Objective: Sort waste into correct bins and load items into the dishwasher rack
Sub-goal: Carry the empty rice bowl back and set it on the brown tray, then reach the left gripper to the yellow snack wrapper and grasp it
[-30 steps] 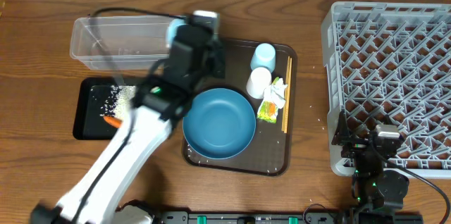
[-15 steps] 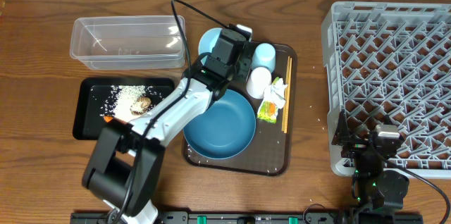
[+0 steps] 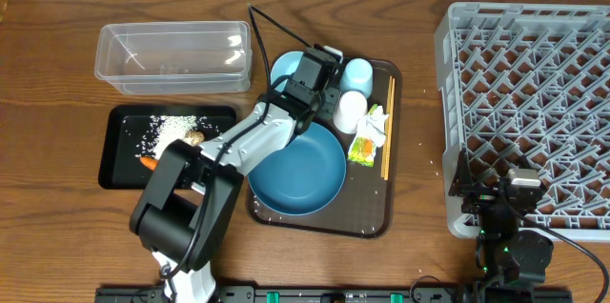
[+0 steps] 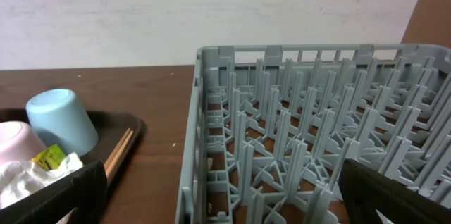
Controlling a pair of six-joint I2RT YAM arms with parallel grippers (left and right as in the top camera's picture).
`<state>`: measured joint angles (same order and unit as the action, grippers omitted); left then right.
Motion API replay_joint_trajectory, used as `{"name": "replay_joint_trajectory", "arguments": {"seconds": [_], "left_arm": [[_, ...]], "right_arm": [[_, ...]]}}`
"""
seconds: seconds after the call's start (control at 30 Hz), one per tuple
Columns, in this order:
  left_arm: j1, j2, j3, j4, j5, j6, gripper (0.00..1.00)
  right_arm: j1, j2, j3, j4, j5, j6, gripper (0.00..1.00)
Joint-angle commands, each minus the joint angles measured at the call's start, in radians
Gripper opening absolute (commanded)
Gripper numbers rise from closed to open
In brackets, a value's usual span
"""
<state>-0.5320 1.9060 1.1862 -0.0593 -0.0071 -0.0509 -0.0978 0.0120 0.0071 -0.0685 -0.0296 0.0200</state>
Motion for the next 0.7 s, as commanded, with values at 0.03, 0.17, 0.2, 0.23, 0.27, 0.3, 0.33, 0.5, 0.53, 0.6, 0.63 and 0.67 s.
{"name": "replay_joint_trajectory", "arguments": {"seconds": [0.03,0.17,0.2,0.23,0.27,0.3,0.33,0.5,0.53,0.6,0.63,0.67], "left_arm": [[0.004,0.004,0.016,-0.012,-0.013,0.013,0.08],[0.004,0.004,0.016,-0.037,-0.013,0.013,0.24],[0.004,0.004,0.016,-0.042,-0.013,0.013,0.24],[0.004,0.004,0.016,-0.047,-0.013,0.013,0.24],[0.004,0.004,0.016,-0.049,-0.013,0.013,0.26],[0.004,0.004,0.016,-0.051,-0.013,0.013,0.26],[0.004,0.004,0.016,-0.051,-0.013,0.013,0.26],[0.004,-0.013,0.016,-0.053,-0.012,0.012,0.27],[0.004,-0.027,0.016,-0.056,-0.012,0.001,0.27],[0.004,-0.057,0.016,-0.064,-0.012,-0.024,0.27],[0.004,-0.077,0.016,-0.069,-0.012,-0.042,0.27],[0.004,-0.103,0.016,-0.080,-0.009,-0.068,0.27]], "right_arm": [[-0.006,-0.005,-0.002,-0.003,-0.001,-0.010,0.99],[-0.006,-0.005,-0.002,-0.003,-0.001,-0.010,0.99],[-0.006,-0.005,-0.002,-0.003,-0.001,-0.010,0.99],[-0.006,-0.005,-0.002,-0.003,-0.001,-0.010,0.99],[-0.006,-0.005,-0.002,-0.003,-0.001,-0.010,0.99],[-0.006,-0.005,-0.002,-0.003,-0.001,-0.010,0.99],[-0.006,-0.005,-0.002,-0.003,-0.001,-0.010,0.99],[-0.006,-0.005,-0.002,-0.003,-0.001,-0.010,0.99],[-0.006,-0.005,-0.002,-0.003,-0.001,-0.010,0.99],[-0.006,-0.005,-0.002,-0.003,-0.001,-0.010,0.99],[-0.006,-0.005,-0.002,-0.003,-0.001,-0.010,0.99],[-0.006,-0.005,-0.002,-0.003,-0.001,-0.010,0.99]]}}
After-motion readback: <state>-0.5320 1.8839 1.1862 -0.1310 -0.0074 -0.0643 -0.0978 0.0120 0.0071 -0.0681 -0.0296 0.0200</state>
